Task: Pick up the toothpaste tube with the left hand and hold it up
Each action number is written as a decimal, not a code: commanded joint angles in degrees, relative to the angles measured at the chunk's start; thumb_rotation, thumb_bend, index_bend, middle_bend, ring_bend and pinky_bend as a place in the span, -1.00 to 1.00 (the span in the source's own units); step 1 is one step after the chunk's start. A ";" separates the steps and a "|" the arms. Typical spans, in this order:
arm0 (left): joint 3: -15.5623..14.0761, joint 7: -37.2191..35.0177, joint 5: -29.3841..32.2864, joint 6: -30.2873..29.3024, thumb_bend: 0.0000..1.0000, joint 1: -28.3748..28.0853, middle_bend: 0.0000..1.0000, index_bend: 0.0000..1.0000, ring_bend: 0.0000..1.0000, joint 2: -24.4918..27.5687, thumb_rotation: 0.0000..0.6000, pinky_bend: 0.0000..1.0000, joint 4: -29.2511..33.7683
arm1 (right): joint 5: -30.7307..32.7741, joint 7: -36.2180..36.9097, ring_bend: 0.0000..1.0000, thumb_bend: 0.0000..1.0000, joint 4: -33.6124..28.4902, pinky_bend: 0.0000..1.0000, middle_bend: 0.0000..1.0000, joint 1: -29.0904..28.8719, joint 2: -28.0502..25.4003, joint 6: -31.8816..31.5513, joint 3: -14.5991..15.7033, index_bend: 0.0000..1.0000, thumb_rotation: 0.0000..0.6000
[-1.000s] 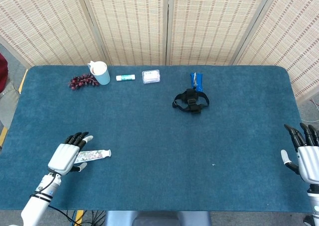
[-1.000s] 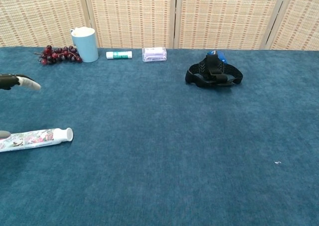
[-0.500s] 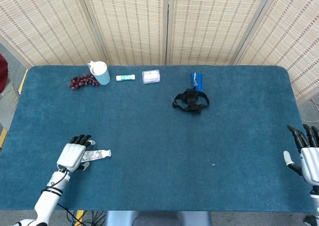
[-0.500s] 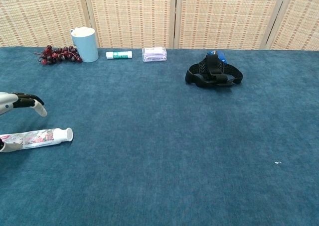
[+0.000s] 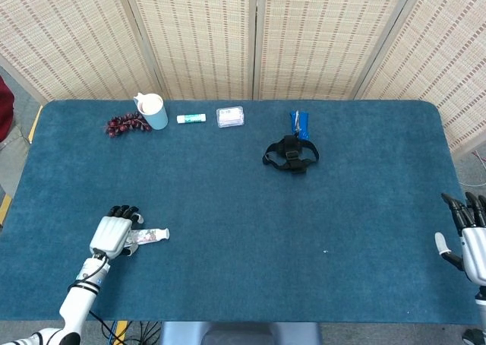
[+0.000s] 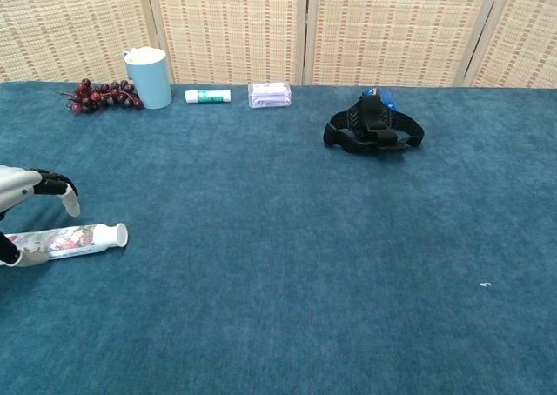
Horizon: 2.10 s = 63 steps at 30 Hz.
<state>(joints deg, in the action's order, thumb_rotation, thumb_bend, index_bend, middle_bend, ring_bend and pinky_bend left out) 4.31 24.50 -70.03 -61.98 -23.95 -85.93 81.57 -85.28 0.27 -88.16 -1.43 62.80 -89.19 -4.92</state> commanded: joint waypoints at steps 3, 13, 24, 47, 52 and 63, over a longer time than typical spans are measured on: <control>0.30 0.72 0.46 -0.46 -0.63 -0.51 -0.62 -0.34 -0.74 -1.18 1.00 -0.78 -2.92 | 0.06 -0.04 -0.92 -0.35 -0.05 -1.00 -0.52 0.04 0.02 0.05 0.00 -0.73 1.00; -0.31 -1.01 0.26 0.53 -0.63 -0.87 -0.62 -0.32 -0.73 -0.38 1.00 -0.78 -0.51 | 0.07 0.00 -0.92 -0.35 0.09 -1.00 -0.52 -0.06 0.10 0.33 -0.06 -0.73 1.00; 0.25 -0.82 1.95 2.00 -0.62 -2.12 -0.60 -0.25 -0.73 -0.59 1.00 -0.78 -0.81 | 0.52 0.50 -0.92 -0.35 0.44 -1.00 -0.52 0.50 0.01 -0.02 -0.07 -0.73 1.00; 0.04 -2.49 3.72 3.10 -0.51 -2.91 -0.59 -0.22 -0.73 -0.35 1.00 -0.77 -0.69 | 0.55 0.20 -0.92 -0.35 0.30 -1.00 -0.52 0.64 0.11 -0.07 -0.20 -0.73 1.00; -0.08 -3.57 3.47 3.03 -0.51 -2.89 -0.50 -0.17 -0.65 -0.67 1.00 -0.75 -1.30 | 0.53 0.08 -0.92 -0.35 0.30 -1.00 -0.52 0.60 0.13 -0.04 -0.27 -0.73 1.00; -0.43 -12.06 -1.24 1.04 -0.35 -2.03 0.00 0.01 -0.30 -2.91 1.00 -0.64 -6.81 | 0.56 -0.44 -0.92 -0.35 -0.17 -1.00 -0.52 0.76 0.00 -0.09 -0.18 -0.73 1.00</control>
<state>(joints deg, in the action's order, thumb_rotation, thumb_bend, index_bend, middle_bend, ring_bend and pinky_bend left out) 3.97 13.18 -70.61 -60.57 -26.15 -88.57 75.30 -84.71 -0.15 -88.31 -0.68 62.81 -89.27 -5.10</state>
